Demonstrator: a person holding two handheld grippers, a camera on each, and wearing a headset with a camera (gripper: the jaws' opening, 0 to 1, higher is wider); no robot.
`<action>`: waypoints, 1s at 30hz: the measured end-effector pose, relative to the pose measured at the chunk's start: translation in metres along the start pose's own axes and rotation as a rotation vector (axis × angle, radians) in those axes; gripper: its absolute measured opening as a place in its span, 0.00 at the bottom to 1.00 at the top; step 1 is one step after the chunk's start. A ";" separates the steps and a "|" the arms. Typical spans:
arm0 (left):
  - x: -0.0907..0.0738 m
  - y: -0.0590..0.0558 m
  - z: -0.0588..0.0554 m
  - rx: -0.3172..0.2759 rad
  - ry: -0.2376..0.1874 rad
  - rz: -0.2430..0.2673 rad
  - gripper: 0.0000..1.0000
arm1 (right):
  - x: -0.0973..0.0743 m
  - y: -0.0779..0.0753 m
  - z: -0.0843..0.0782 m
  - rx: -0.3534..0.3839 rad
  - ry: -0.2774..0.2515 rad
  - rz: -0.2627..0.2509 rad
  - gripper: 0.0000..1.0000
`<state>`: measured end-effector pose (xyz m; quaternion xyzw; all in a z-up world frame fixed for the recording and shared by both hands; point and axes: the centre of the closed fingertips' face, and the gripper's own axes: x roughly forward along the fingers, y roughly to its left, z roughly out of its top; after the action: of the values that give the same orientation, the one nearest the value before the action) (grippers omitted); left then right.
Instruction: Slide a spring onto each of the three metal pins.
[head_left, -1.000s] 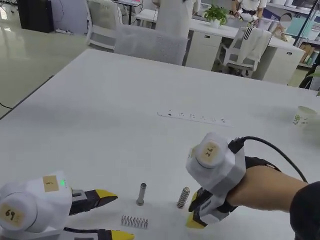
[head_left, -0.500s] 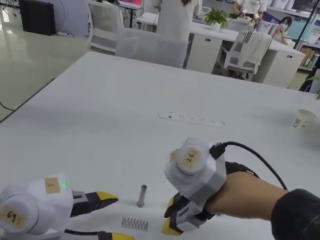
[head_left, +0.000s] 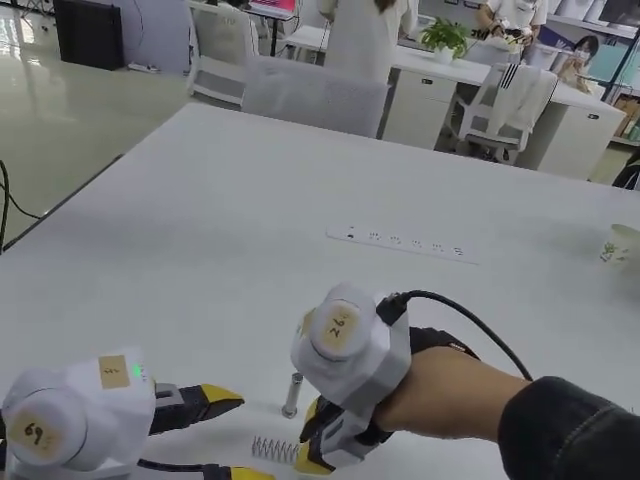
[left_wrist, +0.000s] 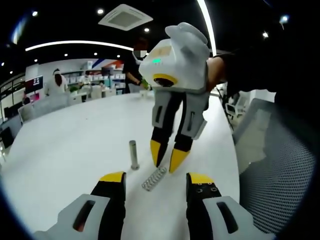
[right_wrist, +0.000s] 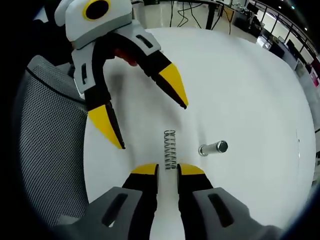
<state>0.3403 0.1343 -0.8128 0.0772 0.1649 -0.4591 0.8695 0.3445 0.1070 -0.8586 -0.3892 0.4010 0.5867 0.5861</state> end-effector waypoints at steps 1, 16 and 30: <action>0.000 0.000 0.000 0.000 0.000 0.000 0.42 | 0.001 0.000 0.000 -0.001 0.001 0.001 0.12; 0.001 -0.002 0.000 0.004 0.002 -0.006 0.41 | 0.006 -0.001 -0.005 -0.030 0.029 -0.012 0.08; 0.011 -0.019 0.002 0.026 0.009 -0.068 0.35 | -0.027 0.018 -0.016 -0.036 0.048 0.028 0.08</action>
<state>0.3310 0.1148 -0.8147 0.0849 0.1656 -0.4901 0.8515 0.3262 0.0823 -0.8388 -0.4079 0.4097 0.5924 0.5611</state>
